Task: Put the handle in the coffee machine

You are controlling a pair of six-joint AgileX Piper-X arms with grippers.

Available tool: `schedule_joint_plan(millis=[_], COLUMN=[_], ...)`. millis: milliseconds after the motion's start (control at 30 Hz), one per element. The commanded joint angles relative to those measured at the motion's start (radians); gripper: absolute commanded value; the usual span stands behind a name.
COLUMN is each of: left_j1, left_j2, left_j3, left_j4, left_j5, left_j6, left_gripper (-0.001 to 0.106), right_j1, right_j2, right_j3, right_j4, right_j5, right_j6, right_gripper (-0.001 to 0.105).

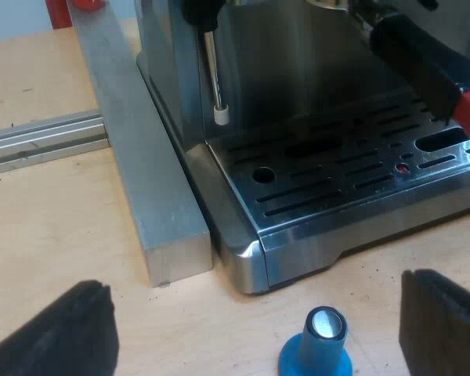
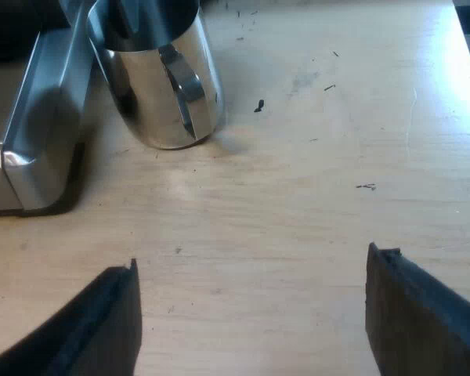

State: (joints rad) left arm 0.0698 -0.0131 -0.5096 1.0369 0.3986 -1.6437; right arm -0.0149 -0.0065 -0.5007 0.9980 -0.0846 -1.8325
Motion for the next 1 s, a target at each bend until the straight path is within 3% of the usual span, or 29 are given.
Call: schedule_joint_plan(millis=[33,167,1000], left_j1=[-0.01,-0.041,-0.04], left_j2=[-0.136,-0.136,-0.136], left_j3=[-0.005,-0.005,-0.005], left_j4=[-0.018,-0.018,-0.02], left_j5=[-0.002,-0.002,-0.002], left_j6=[-0.004,-0.004,-0.004], left_gripper=[0.075,0.075,0.075], right_j1=[-0.001,-0.001,-0.001], right_j2=[-0.045,-0.045,-0.045], right_j3=[-0.006,-0.006,-0.006], right_j4=[-0.008,-0.008,-0.008], right_j5=[-0.005,-0.005,-0.005], right_j6=[-0.004,-0.004,-0.004], right_gripper=[0.063,0.063,0.063])
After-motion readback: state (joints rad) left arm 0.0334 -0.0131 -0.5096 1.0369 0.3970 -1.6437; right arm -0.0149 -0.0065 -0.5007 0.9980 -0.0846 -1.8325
